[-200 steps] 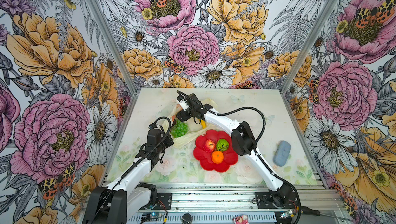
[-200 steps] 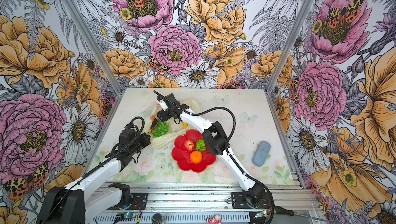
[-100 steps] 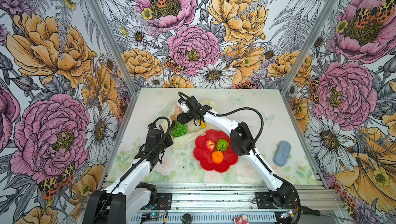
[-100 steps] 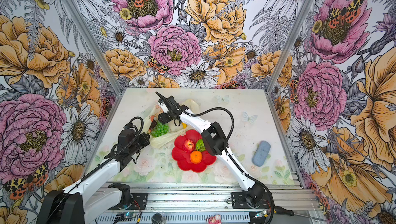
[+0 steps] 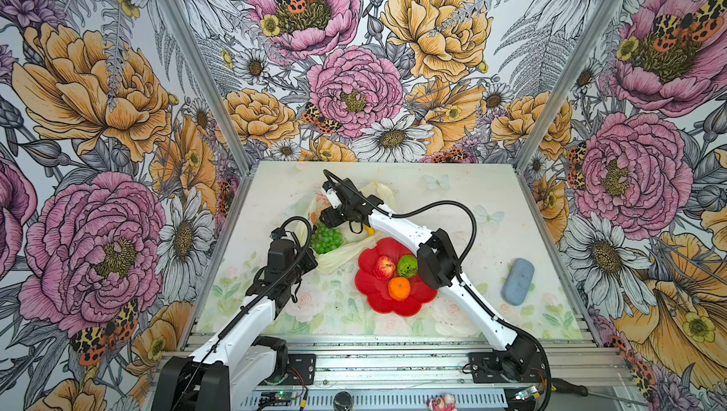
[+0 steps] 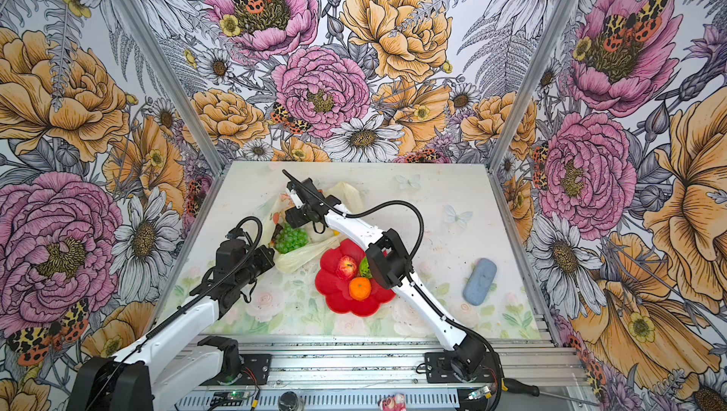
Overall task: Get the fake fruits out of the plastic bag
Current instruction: 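Lower the right gripper into the bag and grasp the white bun-shaped fruit, then lift the white bun-shaped fruit out and carry it over the red plate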
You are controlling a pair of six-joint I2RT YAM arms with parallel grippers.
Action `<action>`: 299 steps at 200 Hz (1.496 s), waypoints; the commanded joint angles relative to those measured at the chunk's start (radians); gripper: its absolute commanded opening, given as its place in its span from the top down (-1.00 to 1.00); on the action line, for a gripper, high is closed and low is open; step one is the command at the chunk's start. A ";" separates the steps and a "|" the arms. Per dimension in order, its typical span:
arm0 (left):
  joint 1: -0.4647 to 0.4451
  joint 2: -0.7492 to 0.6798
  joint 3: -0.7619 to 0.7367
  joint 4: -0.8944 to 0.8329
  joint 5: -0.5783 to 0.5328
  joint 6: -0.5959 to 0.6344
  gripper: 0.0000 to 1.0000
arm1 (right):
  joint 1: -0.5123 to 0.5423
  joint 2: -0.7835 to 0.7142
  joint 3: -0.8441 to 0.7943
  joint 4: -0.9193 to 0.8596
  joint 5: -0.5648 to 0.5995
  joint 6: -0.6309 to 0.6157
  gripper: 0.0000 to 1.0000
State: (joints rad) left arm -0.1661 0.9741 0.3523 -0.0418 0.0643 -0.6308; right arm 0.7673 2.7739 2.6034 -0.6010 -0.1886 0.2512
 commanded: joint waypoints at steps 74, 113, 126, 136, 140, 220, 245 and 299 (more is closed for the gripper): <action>0.045 0.003 0.004 0.008 -0.003 0.001 0.84 | 0.006 -0.154 -0.121 0.001 -0.066 0.033 -0.03; 0.064 0.063 0.034 0.045 0.012 0.001 0.84 | 0.006 -0.270 -0.263 0.044 -0.084 0.025 -0.01; 0.068 0.091 0.049 0.054 0.015 0.005 0.85 | 0.007 -0.312 -0.330 0.073 -0.084 0.024 -0.01; 0.072 0.110 0.057 0.064 0.018 0.006 0.84 | 0.007 -0.351 -0.389 0.103 -0.084 0.023 -0.01; 0.071 0.120 0.061 0.069 0.018 0.006 0.84 | 0.006 -0.366 -0.414 0.118 -0.084 0.022 0.00; 0.078 0.226 0.102 0.120 0.023 0.029 0.84 | 0.006 -0.693 -0.861 0.346 -0.045 0.037 -0.01; 0.082 0.243 0.109 0.123 0.023 0.041 0.84 | 0.004 -0.767 -0.984 0.430 -0.028 0.063 0.00; 0.081 0.223 0.102 0.117 -0.006 0.066 0.84 | 0.006 -0.936 -1.248 0.665 0.018 0.152 0.00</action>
State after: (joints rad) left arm -0.0929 1.2133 0.4397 0.0528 0.0738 -0.5961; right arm 0.7673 1.9343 1.4353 -0.1097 -0.2119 0.3454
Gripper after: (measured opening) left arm 0.078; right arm 0.525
